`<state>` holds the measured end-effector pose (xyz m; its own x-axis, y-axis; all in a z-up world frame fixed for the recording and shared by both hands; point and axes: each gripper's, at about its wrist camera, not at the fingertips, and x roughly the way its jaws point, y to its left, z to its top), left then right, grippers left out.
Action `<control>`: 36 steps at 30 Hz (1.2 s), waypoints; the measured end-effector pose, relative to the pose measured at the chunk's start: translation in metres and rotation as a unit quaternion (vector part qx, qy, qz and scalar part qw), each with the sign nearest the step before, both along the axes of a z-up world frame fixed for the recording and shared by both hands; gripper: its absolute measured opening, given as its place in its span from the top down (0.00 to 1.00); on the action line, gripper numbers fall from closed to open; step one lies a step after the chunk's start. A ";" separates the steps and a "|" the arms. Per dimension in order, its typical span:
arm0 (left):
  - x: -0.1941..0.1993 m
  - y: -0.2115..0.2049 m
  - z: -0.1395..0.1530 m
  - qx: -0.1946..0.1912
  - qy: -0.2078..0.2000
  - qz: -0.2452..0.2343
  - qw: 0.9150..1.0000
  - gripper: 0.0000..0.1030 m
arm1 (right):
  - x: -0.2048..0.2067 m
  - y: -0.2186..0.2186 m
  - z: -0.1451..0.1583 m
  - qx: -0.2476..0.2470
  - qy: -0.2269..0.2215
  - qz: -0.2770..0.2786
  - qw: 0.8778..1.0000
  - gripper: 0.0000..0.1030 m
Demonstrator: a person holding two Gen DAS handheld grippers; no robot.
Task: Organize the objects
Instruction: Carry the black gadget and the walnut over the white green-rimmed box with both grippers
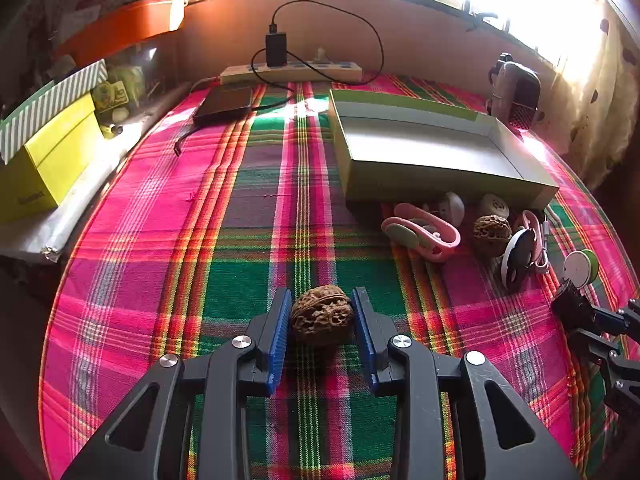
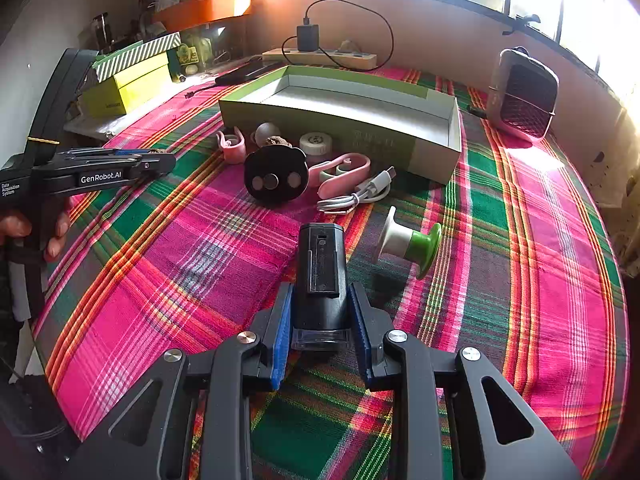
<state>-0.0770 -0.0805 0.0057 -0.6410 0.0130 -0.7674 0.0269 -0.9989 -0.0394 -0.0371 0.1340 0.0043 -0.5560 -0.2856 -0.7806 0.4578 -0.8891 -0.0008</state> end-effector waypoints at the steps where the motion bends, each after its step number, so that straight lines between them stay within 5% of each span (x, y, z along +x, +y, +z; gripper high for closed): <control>1: 0.000 0.000 0.000 0.000 0.000 0.000 1.000 0.72 | 0.000 0.000 0.000 0.000 0.000 0.000 1.000 0.72; 20: -0.003 0.012 0.031 0.011 0.021 -0.026 0.999 0.72 | -0.010 0.002 0.029 -0.036 0.020 -0.003 0.999 0.72; 36: -0.067 0.031 0.051 0.020 0.022 -0.045 0.999 0.72 | -0.080 0.005 0.060 -0.027 0.031 -0.044 0.998 0.72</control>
